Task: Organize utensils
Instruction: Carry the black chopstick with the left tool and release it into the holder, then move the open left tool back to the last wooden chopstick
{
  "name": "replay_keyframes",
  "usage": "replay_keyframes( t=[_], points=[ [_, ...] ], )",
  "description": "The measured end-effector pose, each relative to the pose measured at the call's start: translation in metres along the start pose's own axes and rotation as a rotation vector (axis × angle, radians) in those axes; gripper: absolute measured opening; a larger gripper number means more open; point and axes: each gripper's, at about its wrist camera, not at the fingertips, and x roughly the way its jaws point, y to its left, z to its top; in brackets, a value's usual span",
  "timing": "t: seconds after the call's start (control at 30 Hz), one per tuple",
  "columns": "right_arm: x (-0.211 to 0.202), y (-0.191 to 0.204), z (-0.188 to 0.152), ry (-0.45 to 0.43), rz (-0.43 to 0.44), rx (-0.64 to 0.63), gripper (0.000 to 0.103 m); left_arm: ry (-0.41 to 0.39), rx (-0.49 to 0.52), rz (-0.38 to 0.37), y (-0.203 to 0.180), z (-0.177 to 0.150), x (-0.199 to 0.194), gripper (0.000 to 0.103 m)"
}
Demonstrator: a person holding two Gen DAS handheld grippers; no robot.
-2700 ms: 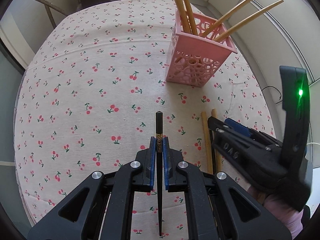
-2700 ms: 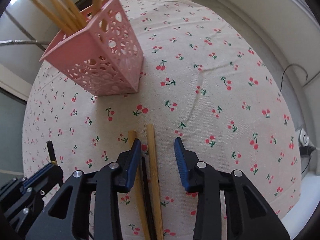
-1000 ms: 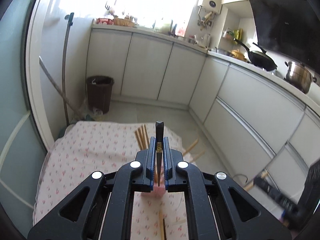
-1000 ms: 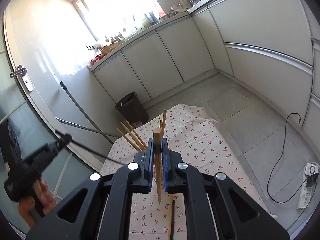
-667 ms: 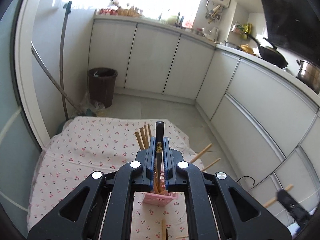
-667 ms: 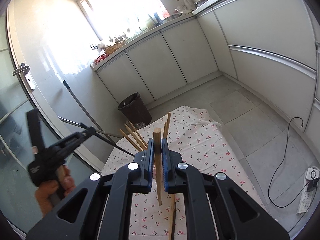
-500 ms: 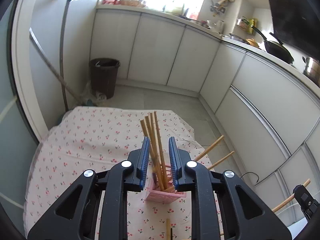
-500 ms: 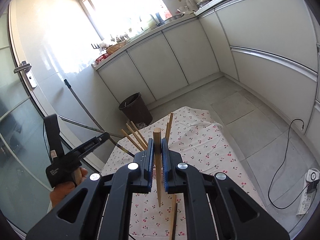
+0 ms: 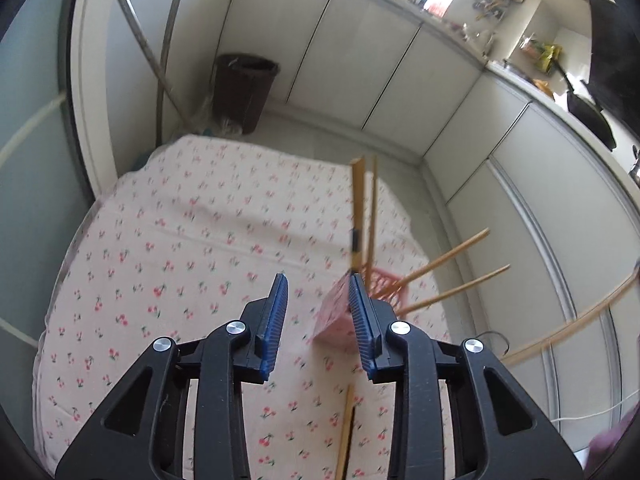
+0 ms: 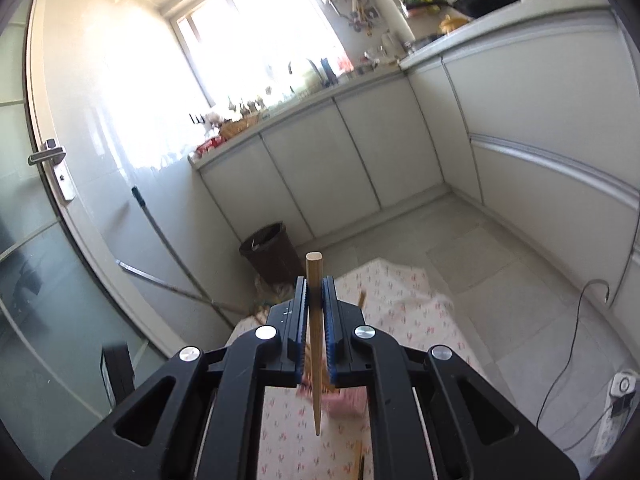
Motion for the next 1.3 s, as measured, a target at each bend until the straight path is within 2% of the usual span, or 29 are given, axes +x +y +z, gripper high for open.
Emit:
replay_keyframes(
  t=[0.2,0.47,0.6,0.73,0.83,0.97,1.1,1.3],
  points=[
    [0.028,0.003,0.018,-0.052,-0.022,0.023,0.008,-0.004,0.021,0.028,0.003,-0.004,-0.002,0.031],
    [0.079,-0.002,0.006,-0.016,-0.054,0.051,0.008,0.015,0.034,0.038,0.005,-0.006,0.004,0.031],
    [0.101,-0.003,-0.011,0.016,-0.065,0.026,0.013,0.026,0.032,0.038,0.008,-0.007,0.005,0.031],
    [0.099,0.004,-0.021,0.039,-0.078,-0.022,0.024,0.007,0.044,0.016,0.004,-0.007,-0.001,0.032],
    [0.091,0.009,-0.027,0.048,-0.081,-0.061,0.034,-0.004,0.061,0.001,-0.003,-0.009,-0.005,0.035],
    [0.089,0.012,-0.038,0.089,-0.106,-0.12,0.035,-0.002,0.088,-0.003,-0.011,-0.014,-0.004,0.04],
    [0.089,0.007,-0.053,0.135,-0.14,-0.153,0.051,0.001,0.112,-0.002,-0.019,-0.019,-0.003,0.047],
    [0.084,-0.004,-0.071,0.199,-0.192,-0.168,0.055,-0.009,0.123,0.012,-0.024,-0.026,-0.004,0.067]
  ],
)
